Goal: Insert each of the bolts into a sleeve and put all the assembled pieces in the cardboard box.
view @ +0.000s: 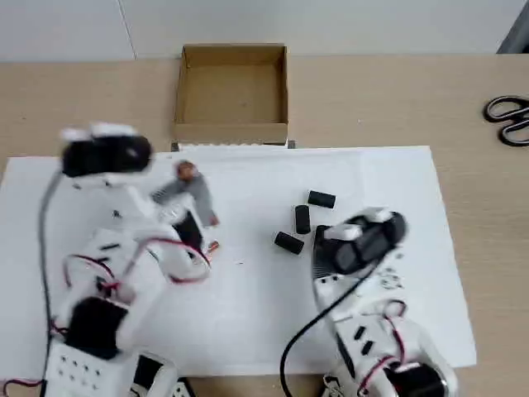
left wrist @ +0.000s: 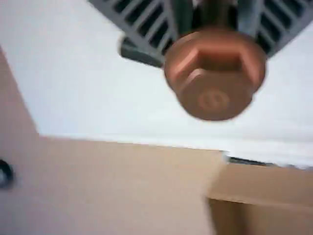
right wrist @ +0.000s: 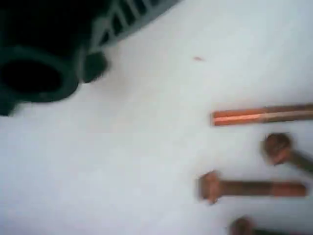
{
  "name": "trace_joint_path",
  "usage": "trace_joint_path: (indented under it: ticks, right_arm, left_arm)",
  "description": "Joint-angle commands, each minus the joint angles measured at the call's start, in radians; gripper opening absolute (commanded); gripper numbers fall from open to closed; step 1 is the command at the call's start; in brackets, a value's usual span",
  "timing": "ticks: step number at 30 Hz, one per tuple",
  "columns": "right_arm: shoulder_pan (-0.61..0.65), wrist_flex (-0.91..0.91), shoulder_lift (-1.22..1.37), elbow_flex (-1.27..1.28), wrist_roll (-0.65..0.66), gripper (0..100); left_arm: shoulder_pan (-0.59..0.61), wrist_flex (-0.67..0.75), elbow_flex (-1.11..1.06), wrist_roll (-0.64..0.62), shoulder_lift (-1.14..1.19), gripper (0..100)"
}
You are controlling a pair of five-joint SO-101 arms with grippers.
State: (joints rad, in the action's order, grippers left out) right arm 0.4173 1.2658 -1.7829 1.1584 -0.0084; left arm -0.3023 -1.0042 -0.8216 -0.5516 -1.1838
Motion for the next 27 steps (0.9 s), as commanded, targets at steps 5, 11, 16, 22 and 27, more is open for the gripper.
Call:
trace_joint_path:
  ticks: [5, 11, 16, 22, 27]
  right_arm:
    - [0.182, -0.153, -0.012, 0.041, -0.008, 0.2]
    - [0.226, -0.147, -0.012, 0.041, -0.008, 0.2]
    - [0.236, -0.134, -0.005, 0.043, -0.006, 0.2]
    - [0.337, -0.143, -0.002, 0.063, -0.006, 0.2]
    - [0.343, -0.145, -0.002, 0.072, -0.006, 0.2]
  left_arm:
    - [-0.100, 0.199, -0.194, -0.002, -0.213, 0]
    - [-0.109, 0.207, -0.234, 0.003, -0.307, 0]
    - [-0.110, 0.207, -0.232, 0.000, -0.351, 0]
    - [-0.169, 0.207, -0.232, -0.028, -0.388, 0]
    - [-0.213, 0.204, -0.234, -0.034, -0.394, 0]
